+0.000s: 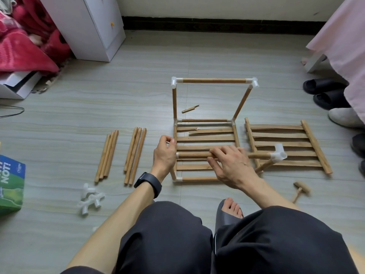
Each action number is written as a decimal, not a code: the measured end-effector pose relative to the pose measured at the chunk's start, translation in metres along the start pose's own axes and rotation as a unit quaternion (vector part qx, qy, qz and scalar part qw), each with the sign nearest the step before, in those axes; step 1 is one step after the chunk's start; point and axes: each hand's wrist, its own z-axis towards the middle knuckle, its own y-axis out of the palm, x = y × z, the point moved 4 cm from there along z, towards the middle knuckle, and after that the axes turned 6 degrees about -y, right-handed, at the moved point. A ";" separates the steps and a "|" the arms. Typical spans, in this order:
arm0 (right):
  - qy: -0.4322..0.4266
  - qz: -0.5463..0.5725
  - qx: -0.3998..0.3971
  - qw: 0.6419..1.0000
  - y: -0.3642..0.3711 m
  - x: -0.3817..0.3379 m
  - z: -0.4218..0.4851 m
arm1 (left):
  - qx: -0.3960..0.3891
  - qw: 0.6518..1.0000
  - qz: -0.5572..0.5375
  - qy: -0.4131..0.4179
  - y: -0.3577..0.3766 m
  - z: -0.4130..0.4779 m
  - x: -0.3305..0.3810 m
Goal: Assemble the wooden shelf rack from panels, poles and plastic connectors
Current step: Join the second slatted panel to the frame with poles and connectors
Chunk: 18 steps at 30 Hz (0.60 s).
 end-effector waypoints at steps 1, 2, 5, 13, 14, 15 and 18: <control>0.005 0.054 0.009 0.999 -0.006 0.004 0.001 | -0.006 1.000 -0.008 -0.005 0.000 0.001 -0.001; 0.021 0.122 0.041 0.991 -0.016 0.011 0.000 | -0.023 0.999 -0.018 -0.020 0.000 0.003 -0.002; 0.144 0.170 0.244 0.944 -0.051 0.061 -0.016 | -0.075 0.992 -0.066 -0.079 -0.004 0.013 -0.006; 0.437 0.617 0.158 0.635 -0.009 0.145 -0.035 | -0.091 0.973 -0.149 -0.149 0.005 0.030 -0.004; 0.443 0.607 0.164 0.639 -0.005 0.145 -0.032 | -0.081 0.975 -0.148 -0.145 0.007 0.032 -0.005; 0.448 0.589 0.174 0.650 -0.003 0.147 -0.029 | -0.074 0.976 -0.148 -0.144 0.009 0.034 -0.007; 0.440 0.516 0.159 0.718 -0.001 0.154 -0.021 | -0.059 0.980 -0.116 -0.148 0.008 0.038 -0.009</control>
